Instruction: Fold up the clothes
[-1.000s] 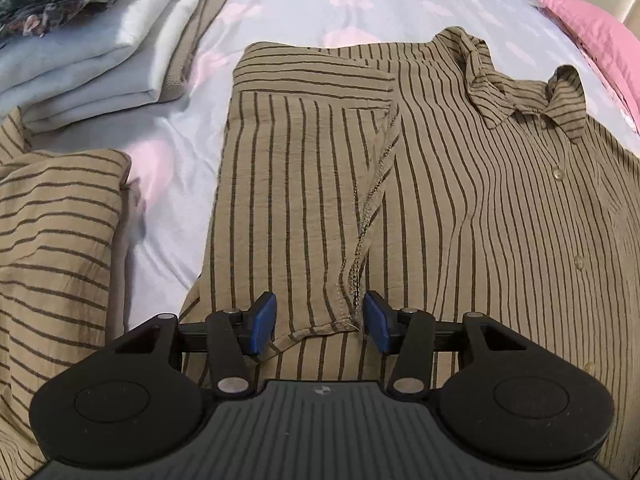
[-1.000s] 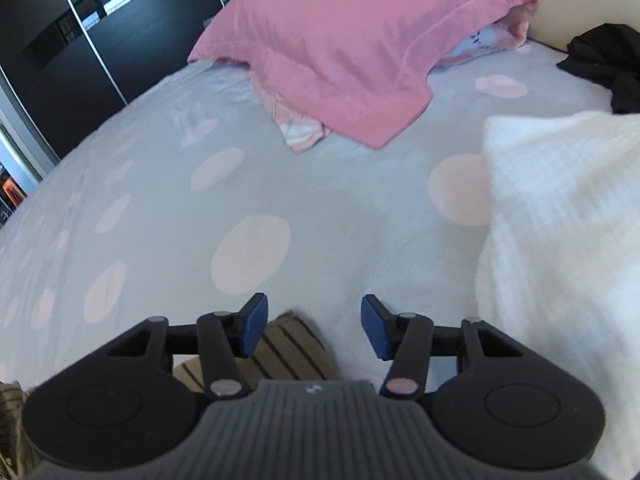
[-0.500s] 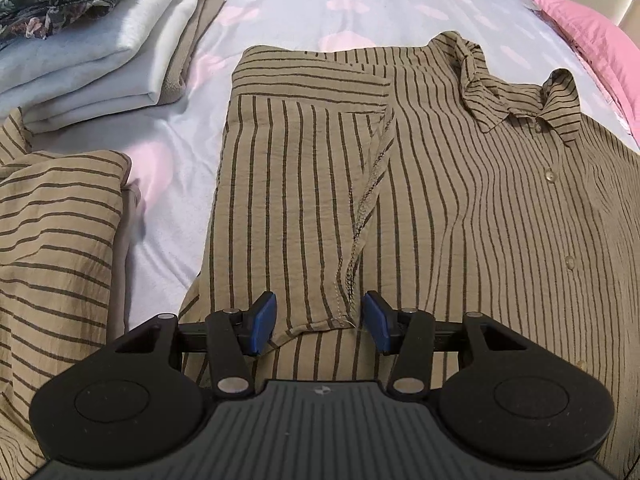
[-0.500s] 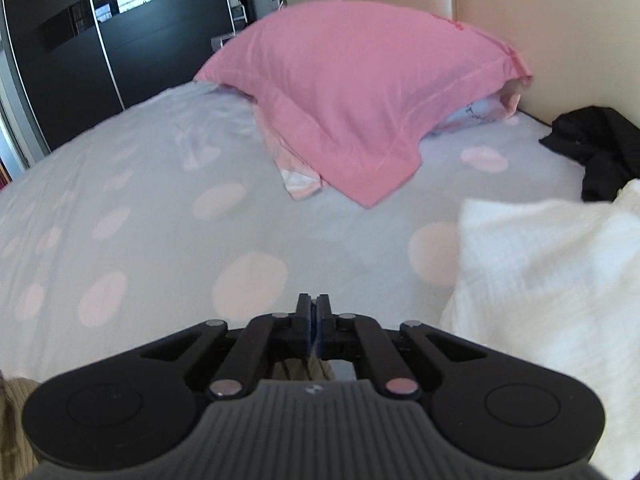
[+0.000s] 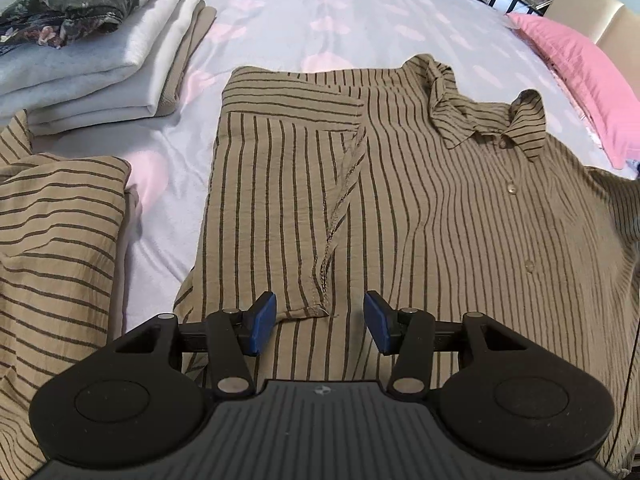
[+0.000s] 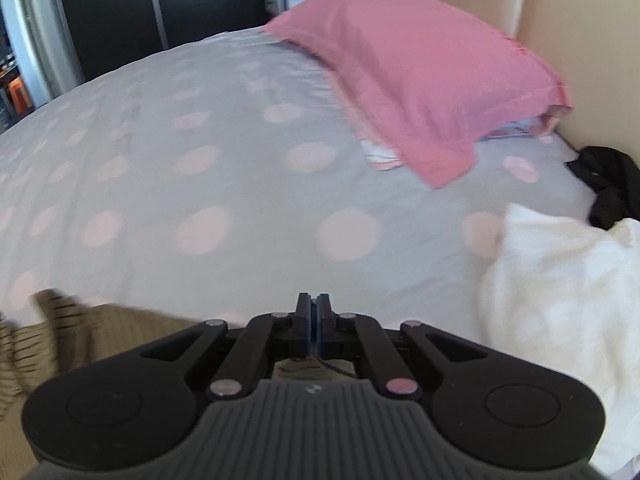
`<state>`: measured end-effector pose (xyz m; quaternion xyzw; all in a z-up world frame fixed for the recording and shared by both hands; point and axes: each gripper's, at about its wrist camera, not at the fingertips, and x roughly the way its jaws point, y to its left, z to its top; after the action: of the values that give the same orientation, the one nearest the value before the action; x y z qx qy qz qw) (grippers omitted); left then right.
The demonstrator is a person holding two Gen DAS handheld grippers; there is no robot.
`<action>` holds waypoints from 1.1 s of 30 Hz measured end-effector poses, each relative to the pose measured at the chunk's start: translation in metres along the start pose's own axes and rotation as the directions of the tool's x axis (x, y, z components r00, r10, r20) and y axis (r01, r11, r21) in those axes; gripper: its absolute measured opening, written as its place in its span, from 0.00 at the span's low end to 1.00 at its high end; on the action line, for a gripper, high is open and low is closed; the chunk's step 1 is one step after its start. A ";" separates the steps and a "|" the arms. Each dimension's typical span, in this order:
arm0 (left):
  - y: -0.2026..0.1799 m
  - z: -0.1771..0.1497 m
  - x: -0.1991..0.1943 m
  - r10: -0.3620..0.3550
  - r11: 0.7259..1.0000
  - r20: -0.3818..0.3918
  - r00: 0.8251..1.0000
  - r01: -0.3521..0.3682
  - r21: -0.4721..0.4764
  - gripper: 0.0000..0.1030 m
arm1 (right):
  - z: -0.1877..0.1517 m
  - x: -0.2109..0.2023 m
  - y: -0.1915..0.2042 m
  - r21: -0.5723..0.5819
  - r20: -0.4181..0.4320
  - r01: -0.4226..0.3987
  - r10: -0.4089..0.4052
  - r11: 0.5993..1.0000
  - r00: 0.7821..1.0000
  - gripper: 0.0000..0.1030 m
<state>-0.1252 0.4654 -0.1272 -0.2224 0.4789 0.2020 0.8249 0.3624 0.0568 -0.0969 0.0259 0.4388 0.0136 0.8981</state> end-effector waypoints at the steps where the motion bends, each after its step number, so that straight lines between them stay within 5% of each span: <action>1: 0.001 -0.001 -0.003 -0.004 1.000 0.005 1.000 0.004 -0.002 0.45 | -0.001 -0.001 0.013 -0.009 -0.015 -0.013 0.013 1.000 1.000 0.03; 11: 0.011 -0.001 -0.027 -0.026 0.999 0.050 0.998 0.027 -0.024 0.45 | -0.026 0.021 0.112 0.027 -0.146 -0.126 0.128 0.992 0.981 0.04; 15: 0.011 0.000 -0.033 -0.032 0.999 0.060 0.998 0.034 -0.024 0.45 | -0.031 0.030 0.127 0.030 -0.183 -0.184 0.186 0.983 0.965 0.17; 18: 0.010 0.001 -0.037 -0.039 0.999 0.068 0.997 0.040 -0.024 0.45 | -0.029 0.020 0.122 0.024 -0.170 -0.189 0.190 0.982 0.967 0.26; 33: 0.002 -0.007 -0.036 -0.026 1.000 0.057 0.998 0.026 -0.001 0.45 | -0.033 0.002 0.054 -0.046 -0.134 -0.141 0.133 0.989 0.982 0.31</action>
<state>-0.1482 0.4590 -0.0991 -0.2237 0.4522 0.1980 0.8404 0.3372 0.1119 -0.1154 0.0303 0.4933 0.0892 0.8647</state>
